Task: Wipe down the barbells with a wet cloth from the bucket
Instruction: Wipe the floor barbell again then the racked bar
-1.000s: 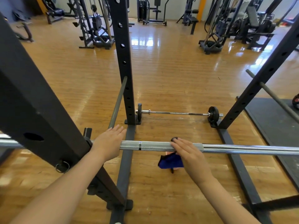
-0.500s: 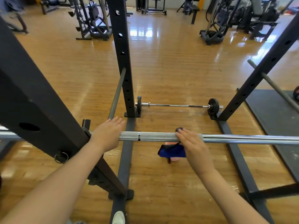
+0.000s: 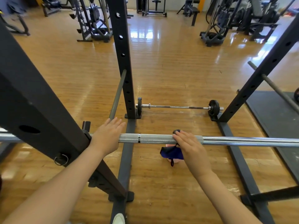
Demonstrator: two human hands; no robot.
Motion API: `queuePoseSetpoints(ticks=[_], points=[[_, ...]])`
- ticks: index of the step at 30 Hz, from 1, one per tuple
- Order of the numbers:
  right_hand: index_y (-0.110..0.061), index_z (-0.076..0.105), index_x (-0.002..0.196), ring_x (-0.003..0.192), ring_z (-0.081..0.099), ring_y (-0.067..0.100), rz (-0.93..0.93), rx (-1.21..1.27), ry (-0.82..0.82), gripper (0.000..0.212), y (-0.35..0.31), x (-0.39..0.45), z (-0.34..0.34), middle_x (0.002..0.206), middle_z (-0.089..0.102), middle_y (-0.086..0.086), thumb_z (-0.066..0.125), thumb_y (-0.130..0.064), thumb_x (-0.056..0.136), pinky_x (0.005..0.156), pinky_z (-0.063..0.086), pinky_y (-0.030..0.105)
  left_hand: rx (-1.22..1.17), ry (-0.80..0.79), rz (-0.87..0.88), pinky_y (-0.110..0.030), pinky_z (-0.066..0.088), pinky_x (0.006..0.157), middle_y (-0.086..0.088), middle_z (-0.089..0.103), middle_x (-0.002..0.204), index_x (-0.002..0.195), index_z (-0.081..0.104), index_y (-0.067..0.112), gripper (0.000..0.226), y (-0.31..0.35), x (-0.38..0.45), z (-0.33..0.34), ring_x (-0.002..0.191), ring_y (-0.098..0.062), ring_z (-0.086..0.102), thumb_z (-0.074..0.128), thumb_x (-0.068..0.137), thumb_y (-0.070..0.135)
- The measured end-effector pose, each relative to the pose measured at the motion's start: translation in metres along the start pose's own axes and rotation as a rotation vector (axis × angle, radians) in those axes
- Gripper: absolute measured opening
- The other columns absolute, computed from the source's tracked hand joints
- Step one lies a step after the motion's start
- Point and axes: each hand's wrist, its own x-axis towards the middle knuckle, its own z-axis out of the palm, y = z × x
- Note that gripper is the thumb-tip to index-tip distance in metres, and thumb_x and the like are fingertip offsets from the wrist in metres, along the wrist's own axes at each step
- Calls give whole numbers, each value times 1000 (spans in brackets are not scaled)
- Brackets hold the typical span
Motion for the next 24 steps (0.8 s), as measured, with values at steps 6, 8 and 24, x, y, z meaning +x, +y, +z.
queuePoseSetpoints(ticks=[6,8,24], points=[[-2,69,108,106,63,27,119,-20,143,32,3,-7,0,111,67,12,50,-14,85,92,49,47,-46,226,-6,-47,39,102,-17,60,126,129,54,1,78,2,-5,17,120,-31,55,84,57,5],[1,70,103,100,66,29,88,-28,139,28,-14,4,11,106,69,15,66,-3,76,91,50,44,-56,180,-14,-43,28,111,-16,48,140,140,41,4,72,4,-4,11,133,-28,42,69,73,-3],[1,72,98,93,68,30,78,21,137,27,-42,22,23,99,71,14,61,6,73,93,49,39,-101,-100,23,-30,8,117,-3,9,159,152,6,17,77,-3,8,1,146,-16,6,50,90,6]])
